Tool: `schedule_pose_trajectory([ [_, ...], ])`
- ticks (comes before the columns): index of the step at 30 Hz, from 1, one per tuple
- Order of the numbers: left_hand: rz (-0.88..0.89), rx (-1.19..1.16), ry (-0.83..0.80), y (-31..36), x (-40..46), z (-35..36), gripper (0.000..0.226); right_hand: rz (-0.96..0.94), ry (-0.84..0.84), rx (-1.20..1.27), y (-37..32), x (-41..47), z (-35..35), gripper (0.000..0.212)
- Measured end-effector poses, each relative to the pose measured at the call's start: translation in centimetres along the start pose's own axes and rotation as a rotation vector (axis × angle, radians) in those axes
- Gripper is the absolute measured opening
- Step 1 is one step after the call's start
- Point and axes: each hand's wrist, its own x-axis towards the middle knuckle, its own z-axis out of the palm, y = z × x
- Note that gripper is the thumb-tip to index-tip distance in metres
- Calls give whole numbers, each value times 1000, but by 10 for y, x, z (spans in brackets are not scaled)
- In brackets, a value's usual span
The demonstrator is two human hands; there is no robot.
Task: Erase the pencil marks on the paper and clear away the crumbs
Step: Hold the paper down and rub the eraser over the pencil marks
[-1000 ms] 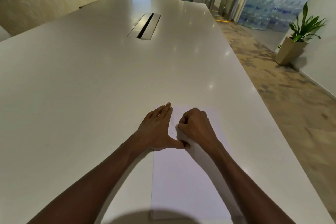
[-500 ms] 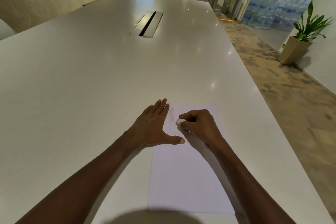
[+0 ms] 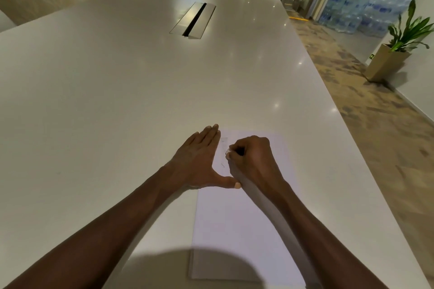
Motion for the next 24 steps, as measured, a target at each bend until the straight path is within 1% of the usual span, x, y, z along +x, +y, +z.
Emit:
schedule_pose_trajectory([
  [5,-6,-11,-14,-2,2,2,145,-50,13,-34,1,42,2,19],
  [9,-15,-13,-22,-2,2,2,146,-45,-15,-78,-4,57,1,13],
  [12,-14,-8,-27,-2,3,2,146,3,-42,-82,-7,46,-4,13],
  [16,-13,3,-15,-1,2,2,144,88,-59,-75,-12,1,-7,18],
  [18,-7,16,-8,0,1,1,142,103,-56,-68,-15,-14,-7,19],
  [21,-7,9,-5,-1,2,2,144,105,-14,-37,-15,-8,-2,18],
  [24,-9,-9,-21,-1,3,2,147,54,22,-18,-9,17,2,18],
])
